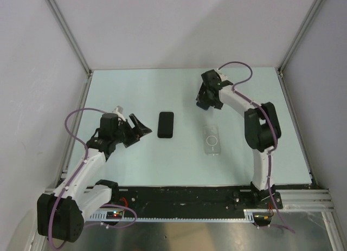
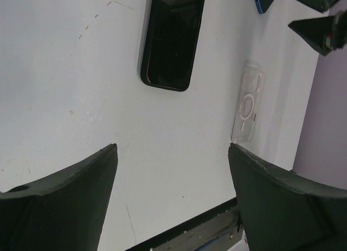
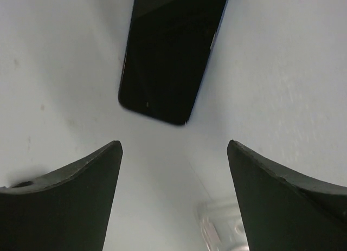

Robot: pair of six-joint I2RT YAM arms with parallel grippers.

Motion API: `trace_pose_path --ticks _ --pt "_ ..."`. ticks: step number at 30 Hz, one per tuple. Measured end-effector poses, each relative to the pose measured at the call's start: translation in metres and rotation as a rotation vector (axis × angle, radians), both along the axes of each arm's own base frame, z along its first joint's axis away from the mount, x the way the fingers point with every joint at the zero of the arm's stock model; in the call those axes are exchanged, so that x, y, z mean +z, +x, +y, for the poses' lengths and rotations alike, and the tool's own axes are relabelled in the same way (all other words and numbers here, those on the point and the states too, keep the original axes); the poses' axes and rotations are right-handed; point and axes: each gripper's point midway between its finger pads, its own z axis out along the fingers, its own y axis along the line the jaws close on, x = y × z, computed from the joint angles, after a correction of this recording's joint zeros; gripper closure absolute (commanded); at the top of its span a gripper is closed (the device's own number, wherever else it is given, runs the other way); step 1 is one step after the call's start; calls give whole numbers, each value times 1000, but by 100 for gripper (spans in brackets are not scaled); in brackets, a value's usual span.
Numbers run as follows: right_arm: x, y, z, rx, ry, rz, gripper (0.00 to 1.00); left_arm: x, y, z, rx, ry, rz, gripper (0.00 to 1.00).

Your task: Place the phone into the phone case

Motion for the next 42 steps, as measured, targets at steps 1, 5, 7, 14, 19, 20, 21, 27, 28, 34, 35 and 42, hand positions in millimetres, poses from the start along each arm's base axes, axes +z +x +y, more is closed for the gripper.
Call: trace_pose_path --ticks 1,5,7,14,19,20,21,27,28,34,35,42 --pt "-5 9 0 -14 -15 1 16 0 0 0 0 0 -1 13" --pt "-23 29 -3 -57 -60 25 15 0 0 0 0 0 -1 13" --pt "-28 35 -4 -72 -73 35 14 0 0 0 0 0 0 13" --pt "-34 52 -3 -101 -88 43 10 -1 -1 0 0 0 2 13" --pt "-42 55 -2 -103 -93 52 9 -1 0 0 0 0 2 13" --pt "-44 55 -2 -103 -95 56 9 -1 -1 0 0 0 2 13" --pt "-46 56 -2 -103 -98 62 9 -1 0 0 0 0 2 13" --pt "-52 60 -2 -105 -106 74 9 -1 0 0 -1 -1 -1 13" --pt "-52 61 -2 -106 -108 75 9 0 0 0 -1 -2 -3 13" --pt "-52 62 -1 -108 -110 76 10 0 0 -1 -3 -3 -4 13" --pt "-52 62 -1 -109 -109 76 10 0 1 -1 -3 -3 -4 13" --pt "-52 62 1 -119 -100 73 10 0 1 -2 -11 -10 -3 13"
